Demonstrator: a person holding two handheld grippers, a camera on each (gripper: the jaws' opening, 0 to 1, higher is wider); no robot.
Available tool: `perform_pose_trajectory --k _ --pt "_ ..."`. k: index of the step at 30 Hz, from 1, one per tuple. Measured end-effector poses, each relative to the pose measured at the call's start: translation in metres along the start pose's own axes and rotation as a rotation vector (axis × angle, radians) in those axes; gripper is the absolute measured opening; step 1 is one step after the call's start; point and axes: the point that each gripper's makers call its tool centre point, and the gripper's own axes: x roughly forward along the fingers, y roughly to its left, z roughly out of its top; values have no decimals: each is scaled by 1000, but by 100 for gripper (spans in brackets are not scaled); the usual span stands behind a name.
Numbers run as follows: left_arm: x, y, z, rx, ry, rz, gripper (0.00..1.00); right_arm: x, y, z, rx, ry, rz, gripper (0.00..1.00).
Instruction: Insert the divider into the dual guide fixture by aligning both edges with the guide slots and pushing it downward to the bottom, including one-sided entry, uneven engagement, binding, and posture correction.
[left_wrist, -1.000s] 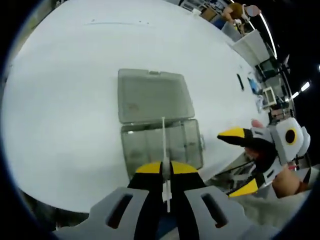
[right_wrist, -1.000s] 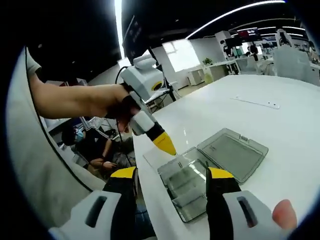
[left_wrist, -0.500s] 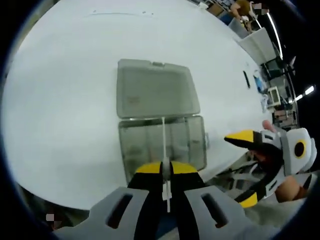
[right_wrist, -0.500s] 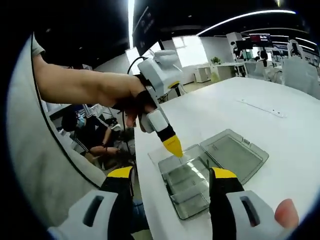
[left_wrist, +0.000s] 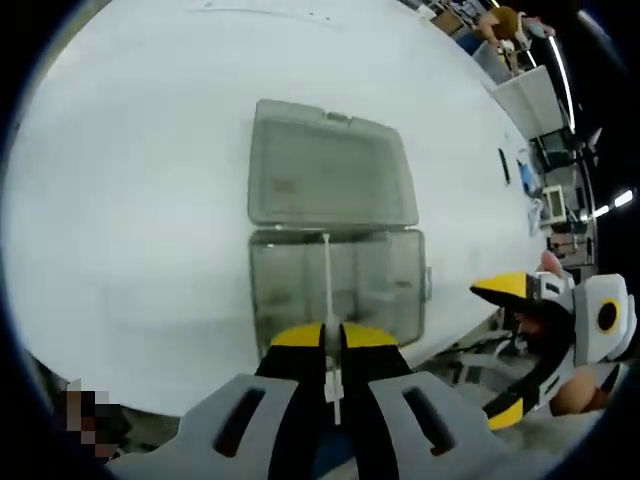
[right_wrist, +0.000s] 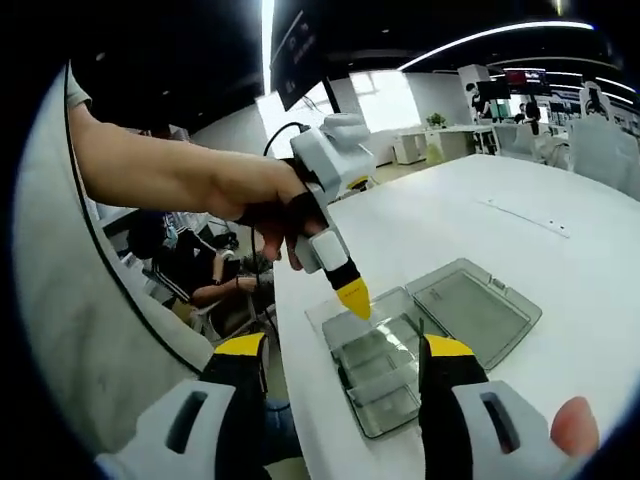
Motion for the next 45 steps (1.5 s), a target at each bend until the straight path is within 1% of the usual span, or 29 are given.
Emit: perform_pose_trajectory --k 7,18,28,35,45 --pt "5 2 1 -15 7 0 1 -2 1 -1 0 6 -2 58" --pt "11 1 2 -17 17 0 1 -3 0 -4 3 19 -3 57" --pt "15 7 3 -14 30 22 1 -3 -3 -3 12 17 -7 57" --pt "18 6 3 -15 38 22 1 -2 -3 -4 12 17 -3 57" --pt "22 8 3 -10 53 38 1 -4 -5 -3 18 14 -6 57"
